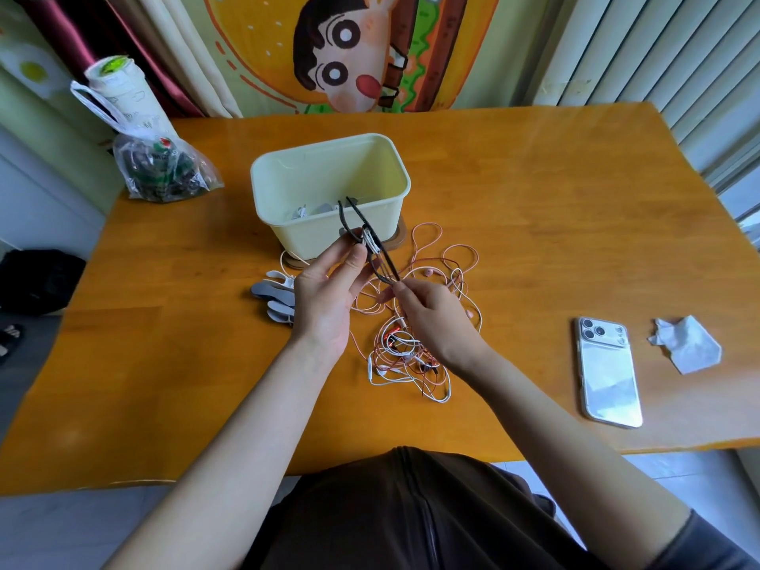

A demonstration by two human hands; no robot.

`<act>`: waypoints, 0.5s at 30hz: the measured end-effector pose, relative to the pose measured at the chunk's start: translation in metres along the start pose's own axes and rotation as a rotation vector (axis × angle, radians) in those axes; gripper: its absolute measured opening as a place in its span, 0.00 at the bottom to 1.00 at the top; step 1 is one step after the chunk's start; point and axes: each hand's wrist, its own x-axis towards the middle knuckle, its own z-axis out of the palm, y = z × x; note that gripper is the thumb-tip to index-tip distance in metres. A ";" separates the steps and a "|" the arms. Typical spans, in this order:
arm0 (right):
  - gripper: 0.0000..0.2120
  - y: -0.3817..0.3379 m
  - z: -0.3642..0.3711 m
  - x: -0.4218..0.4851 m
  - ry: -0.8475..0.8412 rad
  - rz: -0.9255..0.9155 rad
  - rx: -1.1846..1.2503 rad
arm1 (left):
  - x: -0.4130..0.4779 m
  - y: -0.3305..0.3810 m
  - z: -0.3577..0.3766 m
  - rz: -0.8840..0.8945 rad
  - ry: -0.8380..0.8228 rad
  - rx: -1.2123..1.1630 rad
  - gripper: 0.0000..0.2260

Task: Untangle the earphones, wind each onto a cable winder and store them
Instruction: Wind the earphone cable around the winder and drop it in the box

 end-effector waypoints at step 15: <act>0.12 -0.008 -0.013 -0.002 0.002 -0.196 -0.304 | 0.011 -0.006 -0.011 0.297 0.078 0.683 0.11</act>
